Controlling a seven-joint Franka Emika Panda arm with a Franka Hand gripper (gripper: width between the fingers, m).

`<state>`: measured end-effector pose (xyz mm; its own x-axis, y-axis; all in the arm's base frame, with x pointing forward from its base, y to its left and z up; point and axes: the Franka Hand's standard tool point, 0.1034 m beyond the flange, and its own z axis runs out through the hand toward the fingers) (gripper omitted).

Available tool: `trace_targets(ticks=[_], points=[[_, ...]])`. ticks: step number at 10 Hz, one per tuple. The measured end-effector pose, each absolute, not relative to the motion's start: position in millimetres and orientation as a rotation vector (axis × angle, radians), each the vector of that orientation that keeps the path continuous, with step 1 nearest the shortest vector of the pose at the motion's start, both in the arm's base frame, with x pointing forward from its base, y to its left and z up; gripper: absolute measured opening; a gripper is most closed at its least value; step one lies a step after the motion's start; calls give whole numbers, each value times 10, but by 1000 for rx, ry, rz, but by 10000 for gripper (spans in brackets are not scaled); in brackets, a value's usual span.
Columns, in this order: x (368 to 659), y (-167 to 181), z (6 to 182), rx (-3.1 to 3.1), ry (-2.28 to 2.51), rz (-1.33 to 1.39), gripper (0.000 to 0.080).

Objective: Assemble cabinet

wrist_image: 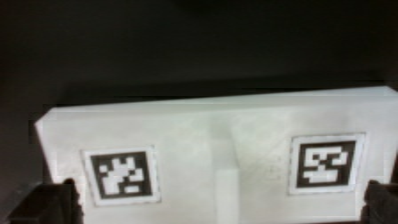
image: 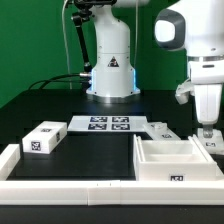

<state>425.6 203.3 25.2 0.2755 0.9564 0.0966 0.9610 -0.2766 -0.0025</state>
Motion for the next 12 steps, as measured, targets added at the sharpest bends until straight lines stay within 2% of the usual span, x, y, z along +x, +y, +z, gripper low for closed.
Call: trace_targets(ticks=[2, 4, 5, 6, 7, 8, 9, 10, 11, 12], points=[[4262, 2041, 138, -2458, -1836, -114, 797], [4277, 2064, 141, -2457, -1835, -118, 797], [4272, 2064, 134, -2457, -1835, -116, 698], [4265, 2064, 124, -2456, -1834, -114, 559], [4260, 2065, 121, -2455, -1835, -113, 559], [4259, 2064, 120, -2455, -1835, -112, 422], [4261, 2061, 120, -2456, -1834, -112, 227], [4261, 2059, 120, -2456, -1834, -112, 227], [4263, 2058, 120, -2456, -1834, -113, 91], [4262, 2058, 120, -2456, -1834, -113, 67]])
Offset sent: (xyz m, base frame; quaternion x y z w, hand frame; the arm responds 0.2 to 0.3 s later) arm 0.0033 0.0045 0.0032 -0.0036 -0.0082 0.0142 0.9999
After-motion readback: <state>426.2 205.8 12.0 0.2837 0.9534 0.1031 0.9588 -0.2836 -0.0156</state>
